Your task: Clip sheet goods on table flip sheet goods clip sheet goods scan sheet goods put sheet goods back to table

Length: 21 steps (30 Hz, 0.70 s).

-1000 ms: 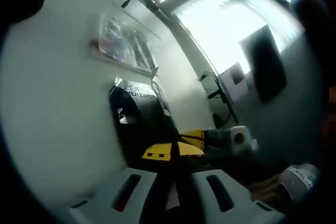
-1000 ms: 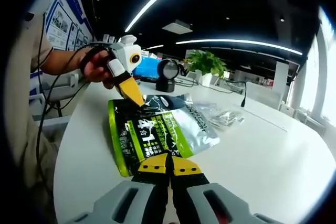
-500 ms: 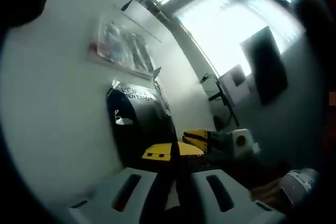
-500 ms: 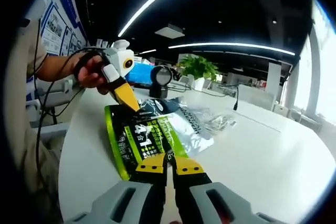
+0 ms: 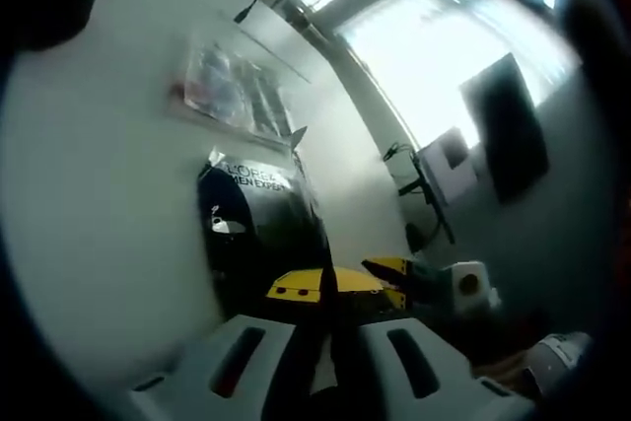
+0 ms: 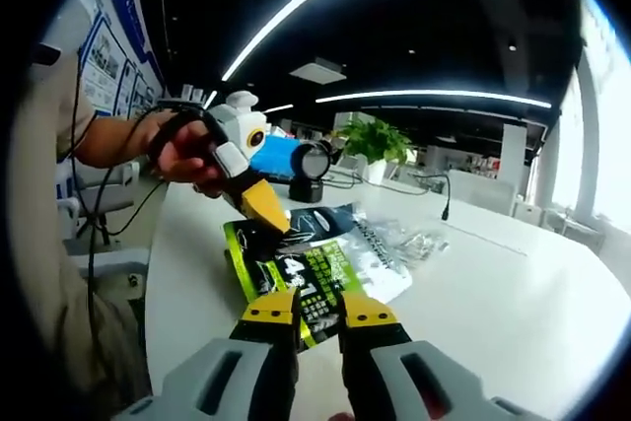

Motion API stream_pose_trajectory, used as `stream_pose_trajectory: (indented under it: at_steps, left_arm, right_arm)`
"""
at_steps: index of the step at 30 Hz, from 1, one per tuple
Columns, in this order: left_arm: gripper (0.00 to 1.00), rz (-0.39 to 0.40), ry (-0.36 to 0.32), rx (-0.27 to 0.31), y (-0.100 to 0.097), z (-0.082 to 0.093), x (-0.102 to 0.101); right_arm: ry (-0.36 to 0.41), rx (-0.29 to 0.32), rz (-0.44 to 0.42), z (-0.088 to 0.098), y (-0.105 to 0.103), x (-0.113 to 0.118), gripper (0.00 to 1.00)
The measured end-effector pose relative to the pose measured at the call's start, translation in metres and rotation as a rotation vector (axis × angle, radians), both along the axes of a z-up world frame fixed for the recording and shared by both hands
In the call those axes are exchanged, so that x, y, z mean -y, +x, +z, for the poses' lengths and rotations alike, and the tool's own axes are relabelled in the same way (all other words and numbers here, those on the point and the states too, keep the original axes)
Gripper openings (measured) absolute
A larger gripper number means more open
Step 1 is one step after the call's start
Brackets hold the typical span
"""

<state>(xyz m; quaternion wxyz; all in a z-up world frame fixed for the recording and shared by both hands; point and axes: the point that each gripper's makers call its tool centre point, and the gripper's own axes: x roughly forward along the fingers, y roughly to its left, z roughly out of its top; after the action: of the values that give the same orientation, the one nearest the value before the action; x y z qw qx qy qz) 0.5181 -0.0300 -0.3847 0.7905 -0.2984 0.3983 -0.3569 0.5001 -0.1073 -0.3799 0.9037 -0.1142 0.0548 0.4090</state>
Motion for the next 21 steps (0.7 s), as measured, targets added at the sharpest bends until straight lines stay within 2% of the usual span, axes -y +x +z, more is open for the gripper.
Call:
stream_pose_trajectory:
  at_steps: [5,11,18,21]
  left_arm:
    - [0.0,0.024,0.005,-0.004,0.0,0.004,0.001]
    - [0.0,0.064,0.045,-0.01,0.002,0.007,0.001]
    - [0.0,0.078,0.089,0.009,0.0,0.015,0.005]
    - [0.0,0.076,0.107,0.019,-0.002,0.017,0.006]
  right_arm:
    - [0.014,0.011,-0.002,0.004,-0.009,-0.011,0.15]
    - [0.016,0.034,0.0,0.007,-0.02,-0.025,0.18]
    - [-0.009,0.052,-0.018,0.007,-0.023,-0.035,0.21]
    - [0.003,0.044,-0.04,0.007,-0.022,-0.034,0.22]
